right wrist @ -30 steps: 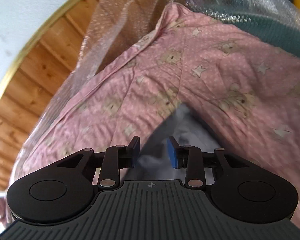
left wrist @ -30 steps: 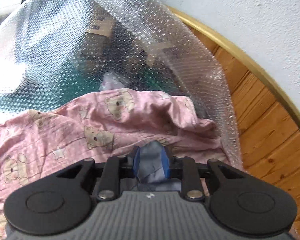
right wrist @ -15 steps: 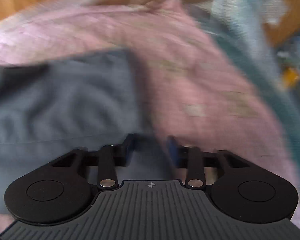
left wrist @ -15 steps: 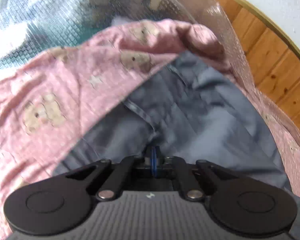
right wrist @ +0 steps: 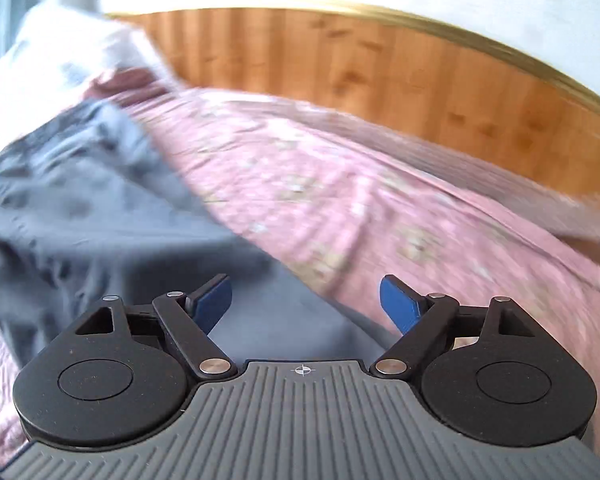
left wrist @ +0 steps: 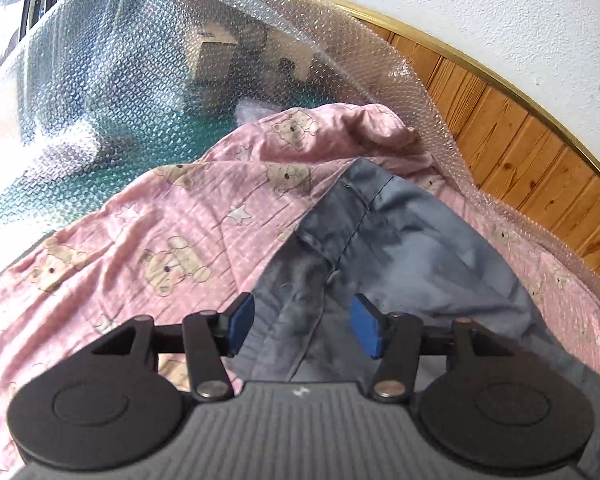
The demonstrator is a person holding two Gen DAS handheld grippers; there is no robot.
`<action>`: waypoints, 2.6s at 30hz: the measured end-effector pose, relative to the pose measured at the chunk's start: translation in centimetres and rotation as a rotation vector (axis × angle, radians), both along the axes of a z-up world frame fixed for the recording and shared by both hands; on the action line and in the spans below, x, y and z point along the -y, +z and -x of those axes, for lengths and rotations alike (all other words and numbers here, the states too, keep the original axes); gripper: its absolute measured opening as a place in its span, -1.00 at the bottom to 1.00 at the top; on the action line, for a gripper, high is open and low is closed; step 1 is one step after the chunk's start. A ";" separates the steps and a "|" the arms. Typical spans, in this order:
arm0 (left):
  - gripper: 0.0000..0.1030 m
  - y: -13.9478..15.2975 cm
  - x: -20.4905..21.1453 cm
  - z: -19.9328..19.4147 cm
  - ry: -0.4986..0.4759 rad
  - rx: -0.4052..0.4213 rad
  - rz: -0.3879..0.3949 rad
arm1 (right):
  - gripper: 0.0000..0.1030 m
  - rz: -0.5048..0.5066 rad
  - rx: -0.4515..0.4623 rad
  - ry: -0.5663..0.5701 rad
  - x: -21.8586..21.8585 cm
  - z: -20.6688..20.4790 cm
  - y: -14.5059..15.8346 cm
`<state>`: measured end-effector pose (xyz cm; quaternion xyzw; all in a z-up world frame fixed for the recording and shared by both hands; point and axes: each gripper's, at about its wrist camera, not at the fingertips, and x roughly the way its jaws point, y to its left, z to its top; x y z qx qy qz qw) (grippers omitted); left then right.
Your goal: Fold clothes
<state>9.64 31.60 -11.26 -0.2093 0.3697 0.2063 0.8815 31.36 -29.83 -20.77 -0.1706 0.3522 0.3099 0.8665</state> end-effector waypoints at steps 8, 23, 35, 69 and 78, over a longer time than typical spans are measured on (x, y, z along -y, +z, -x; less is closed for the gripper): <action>0.40 0.9 -5.2 -2.4 -0.208 0.042 0.049 | -0.24 0.192 -0.149 -0.315 4.0 -7.3 -4.9; -0.95 -7.9 -9.7 -18.3 -0.754 -0.042 0.268 | 0.86 0.088 0.054 0.168 -24.6 1.9 6.6; -0.45 -8.5 -17.8 -20.4 -0.377 0.298 0.644 | -1.00 0.078 -0.236 0.050 -28.8 -5.2 1.0; 0.30 -8.5 -15.1 -25.0 -0.401 0.105 0.389 | -0.27 0.110 -0.075 0.006 -37.2 -9.8 1.7; 0.54 -8.9 -15.9 -3.2 -0.174 0.069 0.573 | 0.35 -0.241 -0.128 -0.067 -29.8 7.3 8.9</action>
